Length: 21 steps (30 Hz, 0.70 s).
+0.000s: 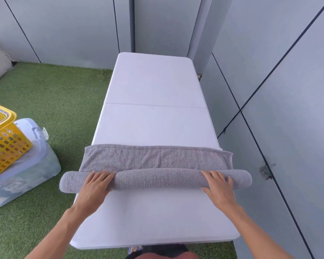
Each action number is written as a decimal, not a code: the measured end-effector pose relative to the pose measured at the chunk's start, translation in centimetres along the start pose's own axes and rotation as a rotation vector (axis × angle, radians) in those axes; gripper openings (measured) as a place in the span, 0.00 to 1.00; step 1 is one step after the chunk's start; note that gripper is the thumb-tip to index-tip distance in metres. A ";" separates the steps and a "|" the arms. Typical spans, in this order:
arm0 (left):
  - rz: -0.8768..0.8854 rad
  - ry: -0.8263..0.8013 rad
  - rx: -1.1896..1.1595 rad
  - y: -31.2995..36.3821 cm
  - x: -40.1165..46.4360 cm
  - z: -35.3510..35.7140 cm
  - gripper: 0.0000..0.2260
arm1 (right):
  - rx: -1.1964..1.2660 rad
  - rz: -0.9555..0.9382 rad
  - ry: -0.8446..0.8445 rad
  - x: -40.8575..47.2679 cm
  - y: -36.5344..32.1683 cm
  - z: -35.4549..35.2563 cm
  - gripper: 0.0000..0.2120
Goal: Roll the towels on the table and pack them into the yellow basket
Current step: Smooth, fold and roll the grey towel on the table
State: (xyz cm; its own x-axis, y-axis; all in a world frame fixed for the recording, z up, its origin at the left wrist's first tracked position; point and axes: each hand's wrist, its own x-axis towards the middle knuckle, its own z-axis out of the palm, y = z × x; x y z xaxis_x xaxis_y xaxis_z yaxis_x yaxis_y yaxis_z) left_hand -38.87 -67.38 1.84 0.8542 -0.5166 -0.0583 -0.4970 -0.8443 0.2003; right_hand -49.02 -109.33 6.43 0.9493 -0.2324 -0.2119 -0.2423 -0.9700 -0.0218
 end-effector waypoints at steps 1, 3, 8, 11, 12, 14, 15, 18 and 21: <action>-0.013 -0.008 -0.003 0.0 0.3 -0.6 0.27 | 0.001 -0.010 -0.006 0.3 -0.1 -0.2 0.23; -0.028 -0.135 -0.041 -0.1 1.0 -1.7 0.23 | -0.004 -0.057 -0.103 0.6 0.1 -1.2 0.18; -0.103 -0.369 -0.304 -2.2 1.5 -2.7 0.23 | 0.173 -0.046 -0.401 0.9 1.9 -3.4 0.17; -0.092 0.055 -0.236 -1.8 0.6 -2.4 0.22 | 0.216 -0.041 -0.089 0.2 1.6 -2.0 0.20; -0.059 0.113 -0.181 -1.4 0.2 -2.3 0.25 | 0.201 -0.038 -0.031 -0.2 1.3 -1.5 0.22; 0.017 0.091 -0.063 -1.1 -0.5 -1.5 0.28 | 0.131 -0.029 -0.042 -1.0 0.9 -0.3 0.29; 0.033 0.059 -0.030 -1.2 -0.6 -1.1 0.30 | 0.095 -0.029 -0.068 -1.2 0.8 0.3 0.32; -0.005 0.053 -0.028 -0.8 0.1 -1.0 0.34 | 0.044 -0.035 -0.071 -1.2 0.3 0.8 0.30; -0.027 -0.001 -0.002 0.0 0.6 -1.9 0.28 | 0.083 -0.049 -0.125 -0.6 0.4 -0.2 0.24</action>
State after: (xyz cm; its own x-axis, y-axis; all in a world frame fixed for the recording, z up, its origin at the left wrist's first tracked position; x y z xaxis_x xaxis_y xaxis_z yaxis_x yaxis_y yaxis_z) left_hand -38.07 -67.39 3.63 0.8670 -0.4941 -0.0642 -0.4739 -0.8575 0.2002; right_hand -49.70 -109.63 6.77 0.9293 -0.1694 -0.3283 -0.2174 -0.9693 -0.1150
